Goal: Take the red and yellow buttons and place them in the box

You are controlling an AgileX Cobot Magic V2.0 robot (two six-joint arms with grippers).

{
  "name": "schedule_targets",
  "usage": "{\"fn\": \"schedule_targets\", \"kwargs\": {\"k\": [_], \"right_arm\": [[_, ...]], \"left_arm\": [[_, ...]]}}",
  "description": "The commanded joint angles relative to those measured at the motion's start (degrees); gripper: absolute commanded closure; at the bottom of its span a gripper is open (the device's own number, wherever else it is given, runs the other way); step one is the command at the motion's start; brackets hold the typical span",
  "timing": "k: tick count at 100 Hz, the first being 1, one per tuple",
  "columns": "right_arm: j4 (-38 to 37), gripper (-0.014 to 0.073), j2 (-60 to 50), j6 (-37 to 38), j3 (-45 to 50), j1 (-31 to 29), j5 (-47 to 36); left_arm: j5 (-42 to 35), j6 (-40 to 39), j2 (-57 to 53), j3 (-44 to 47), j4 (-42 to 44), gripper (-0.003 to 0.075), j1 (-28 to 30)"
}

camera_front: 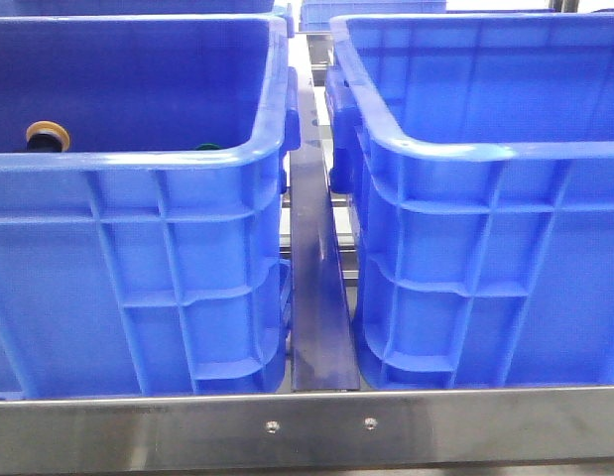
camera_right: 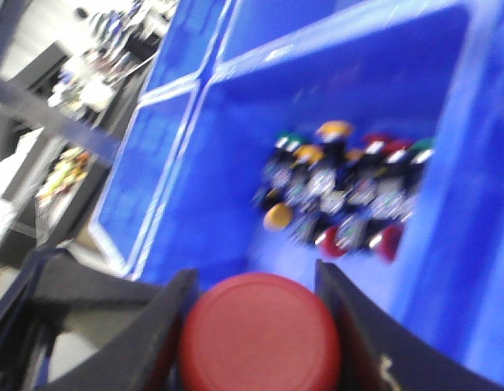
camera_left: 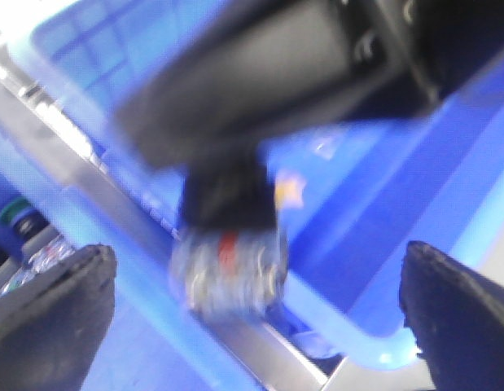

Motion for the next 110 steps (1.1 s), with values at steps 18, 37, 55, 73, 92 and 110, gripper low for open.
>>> {"fn": "schedule_targets", "kwargs": {"k": [18, 37, 55, 73, 92, 110], "right_arm": [[2.9, 0.0359, -4.2, -3.9, -2.0, -2.2, -5.7], [1.9, 0.0359, -4.8, -3.9, -2.0, -7.3, -4.6], [0.2, 0.0359, -4.8, -3.9, -2.0, -11.0, -4.2], [-2.9, 0.0359, -4.8, -4.5, -2.0, -13.2, -5.3], [-6.9, 0.0359, -4.8, -4.6, -2.0, -13.8, -9.4], [-10.0, 0.0359, -4.8, -4.8, -2.0, -13.8, -14.4]], "left_arm": [[-2.6, -0.8, -2.3, -0.6, -1.1, 0.0062, 7.5], [-2.6, -0.8, -3.7, 2.3, -1.2, 0.0062, 13.8], [-4.2, -3.1, -8.4, 8.3, -1.1, 0.0066, 21.3], [-5.1, -3.8, -15.3, 14.7, -1.1, 0.0128, 30.1], [-6.4, -3.8, -23.9, 21.1, -1.1, 0.0193, 38.2], [-8.2, -3.8, -33.2, 27.3, -1.1, 0.0264, 42.3]]}}
